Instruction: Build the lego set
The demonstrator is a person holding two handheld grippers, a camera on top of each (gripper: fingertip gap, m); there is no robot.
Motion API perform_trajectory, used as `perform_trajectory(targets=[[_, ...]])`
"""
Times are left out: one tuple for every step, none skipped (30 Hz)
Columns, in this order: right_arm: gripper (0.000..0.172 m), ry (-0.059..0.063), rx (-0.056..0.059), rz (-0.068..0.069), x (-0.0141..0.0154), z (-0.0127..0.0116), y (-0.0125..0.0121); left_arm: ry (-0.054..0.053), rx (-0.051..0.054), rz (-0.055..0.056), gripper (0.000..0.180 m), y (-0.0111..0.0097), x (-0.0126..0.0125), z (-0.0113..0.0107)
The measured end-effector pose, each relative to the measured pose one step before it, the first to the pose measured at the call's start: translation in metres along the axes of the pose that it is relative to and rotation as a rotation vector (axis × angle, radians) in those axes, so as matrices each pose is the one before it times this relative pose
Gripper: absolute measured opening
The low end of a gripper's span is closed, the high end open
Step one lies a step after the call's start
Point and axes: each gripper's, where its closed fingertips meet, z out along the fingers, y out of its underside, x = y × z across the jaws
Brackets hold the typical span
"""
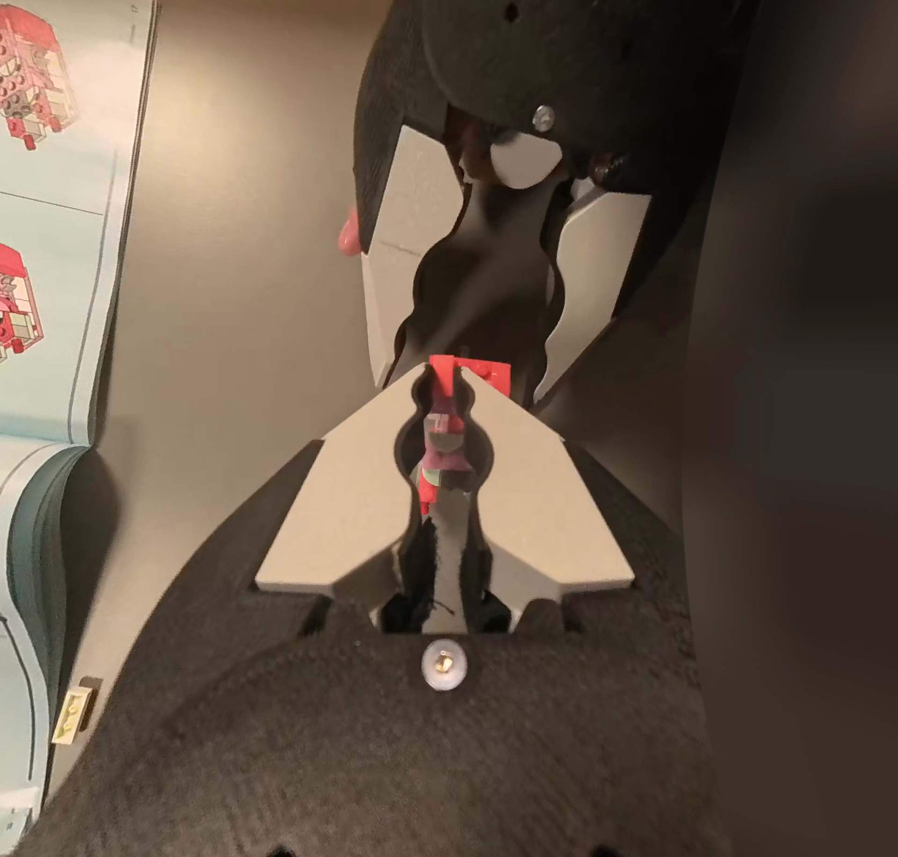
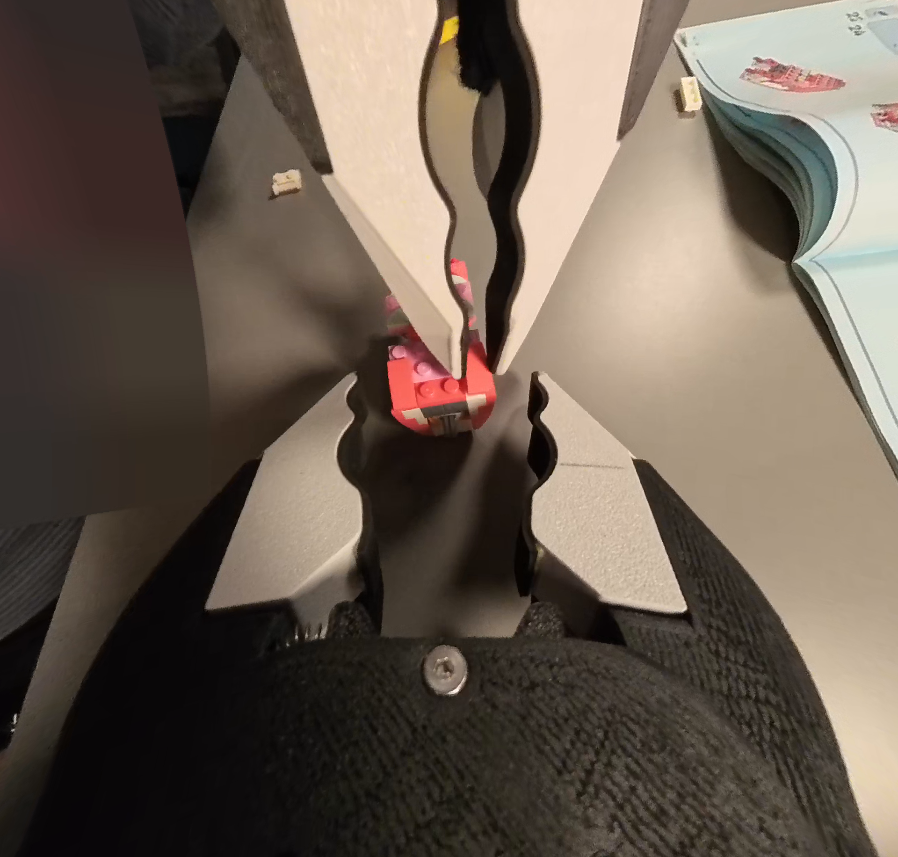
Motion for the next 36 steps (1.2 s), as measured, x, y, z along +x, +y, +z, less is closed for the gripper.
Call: perform_trajectory(targets=[[0.067, 0.0021, -0.0026, -0.0006, 0.00003, 0.00054, 0.00003, 0.0007, -0.0021, 0.0011, 0.007, 0.0005, 0.00029, 0.00002], [0.067, 0.0009, -0.0032, -0.0017, -0.00004, 0.00055, 0.0002, 0.0042, -0.0026, 0.0033, 0.008, 0.00055, 0.0008, 0.00015], [0.067, 0.0024, -0.0025, -0.0007, 0.00014, 0.00049, 0.00016, 0.0039, -0.0012, 0.0035, 0.009, 0.00055, 0.0008, 0.00003], [0.067, 0.0002, -0.0016, 0.0009, -0.00009, 0.00048, 0.00006, 0.004, -0.0003, 0.0023, 0.009, 0.00032, 0.00084, 0.00002], [0.066, -0.0009, -0.0022, 0.0007, -0.0001, 0.00047, 0.0001, 0.0063, -0.0009, 0.0045, 0.011, 0.00041, 0.0011, -0.00012], [0.065, -0.0004, -0.0024, -0.0015, -0.00021, 0.00044, 0.00006, 0.0013, -0.0011, 0.0027, 0.012, 0.00046, 0.00059, -0.00036], [0.064, -0.0003, -0.0024, -0.0027, -0.0004, 0.00036, 0.00028, -0.0039, 0.0019, 0.0004, 0.015, 0.00013, -0.00032, -0.00086], [0.062, -0.0004, -0.0024, -0.003, -0.00027, 0.00033, 0.00016, -0.0061, 0.0057, 0.0004, 0.019, -0.00011, -0.00073, -0.00194], [0.06, 0.0, -0.0027, -0.0024, -0.00018, 0.00026, 0.00034, -0.0101, 0.011, -0.0018, 0.023, -0.00032, -0.00139, -0.00323], [0.059, 0.0024, -0.0038, 0.0001, 0.00033, 0.00045, 0.00038, -0.009, 0.0175, -0.0055, 0.026, -0.00032, -0.00133, -0.00483], [0.057, 0.0018, -0.0051, 0.0018, 0.00035, 0.00042, 0.00062, -0.0088, 0.0275, -0.0108, 0.028, -0.00073, -0.00166, -0.00604], [0.054, 0.0004, -0.0043, 0.0007, 0.00019, 0.0004, 0.00056, -0.0072, 0.0373, -0.0147, 0.029, -0.00105, -0.00167, -0.00698], [0.051, -0.0005, -0.0026, -0.0004, -0.00009, 0.00022, 0.00032, -0.0048, 0.0419, -0.0186, 0.03, -0.00098, -0.00157, -0.00741], [0.048, -0.0034, -0.0007, -0.0011, -0.00049, -0.00001, 0.00008, -0.0051, 0.042, -0.0216, 0.031, -0.00037, -0.00176, -0.00732], [0.042, -0.004, 0.0006, -0.0007, -0.00046, -0.00007, 0.0, -0.0034, 0.0408, -0.0189, 0.031, 0.00012, -0.00144, -0.00699], [0.041, -0.0017, 0.0, 0.002, 0.00008, 0.00005, 0.00002, -0.0023, 0.0395, -0.0152, 0.031, 0.00057, -0.00102, -0.00642], [0.041, -0.0034, -0.0002, 0.0048, 0.0, 0.00012, 0.00007, -0.0015, 0.0386, -0.0116, 0.032, 0.00061, -0.0005, -0.00581], [0.041, -0.0061, 0.0017, 0.0122, -0.00034, 0.00002, -0.00011, 0.0, 0.0378, -0.008, 0.032, 0.00083, 0.00017, -0.00501], [0.041, -0.0097, 0.0025, 0.018, -0.00056, 0.00015, -0.00017, 0.0, 0.0362, -0.0063, 0.032, 0.00108, 0.00056, -0.00416], [0.04, -0.0083, 0.0009, 0.0091, -0.0007, 0.00006, -0.00008, 0.0019, 0.0316, -0.0049, 0.032, 0.00197, 0.00119, -0.00351], [0.04, -0.0003, -0.0005, -0.0028, -0.00024, 0.00006, 0.00008, 0.0028, 0.0285, -0.0009, 0.032, 0.0024, 0.00163, -0.00293], [0.04, 0.0051, 0.0008, -0.0086, 0.00003, 0.00008, -0.00027, 0.0, 0.0286, 0.0031, 0.031, 0.00245, 0.0015, -0.00249], [0.04, 0.0073, 0.0061, -0.0148, 0.00003, -0.00006, -0.00128, -0.0076, 0.0297, 0.0059, 0.031, 0.00213, 0.00042, -0.00218], [0.04, 0.0101, 0.014, -0.0193, 0.00036, -0.00026, -0.00273, -0.0101, 0.0297, 0.0031, 0.031, 0.00198, 0.00003, -0.00171], [0.039, 0.0088, 0.0159, -0.0177, 0.00057, -0.00062, -0.00315, -0.0049, 0.0295, -0.0022, 0.031, 0.00195, 0.00078, -0.00114], [0.039, 0.0102, 0.0086, -0.0106, 0.00137, -0.00126, -0.00232, -0.0025, 0.0298, -0.0042, 0.032, 0.00171, 0.00114, -0.00096], [0.039, 0.0166, 0.007, -0.0073, 0.00273, -0.00242, -0.00267, -0.0122, 0.031, 0.0003, 0.036, 0.00154, -0.00012, -0.00149], [0.039, 0.0211, 0.0166, -0.0078, 0.00367, -0.0037, -0.0046, -0.0234, 0.0281, 0.0022, 0.041, 0.00154, -0.00187, -0.00199], [0.039, 0.0203, 0.0272, -0.0058, 0.00398, -0.00459, -0.00657, -0.0273, 0.0253, -0.001, 0.046, 0.00156, -0.00296, -0.00234], [0.039, 0.0171, 0.0336, -0.0028, 0.00373, -0.00488, -0.00774, -0.0224, 0.0324, -0.0054, 0.052, 0.00031, -0.00257, -0.00211], [0.039, 0.0165, 0.0381, -0.0029, 0.00352, -0.00499, -0.00867, -0.0167, 0.0395, -0.0129, 0.058, -0.00114, -0.0017, -0.00197], [0.039, 0.0137, 0.0387, -0.0031, 0.00286, -0.00489, -0.00931, -0.0151, 0.0441, -0.0172, 0.064, -0.00246, -0.0013, -0.00177], [0.039, 0.0128, 0.0398, -0.0027, 0.00258, -0.00459, -0.01012, -0.0151, 0.0482, -0.0186, 0.067, -0.0035, -0.00107, -0.0014], [0.039, 0.0103, 0.0422, -0.0034, 0.00191, -0.00417, -0.011, -0.013, 0.0537, -0.0192, 0.069, -0.00466, -0.00069, -0.00096], [0.039, 0.0062, 0.0421, -0.0029, 0.00113, -0.00347, -0.01146, -0.0064, 0.0602, -0.0199, 0.068, -0.00593, 0.00074, -0.0003], [0.039, 0.0035, 0.0397, -0.003, 0.0004, -0.00248, -0.01177, 0.005, 0.0621, -0.0218, 0.068, -0.00647, 0.00275, 0.00069]])
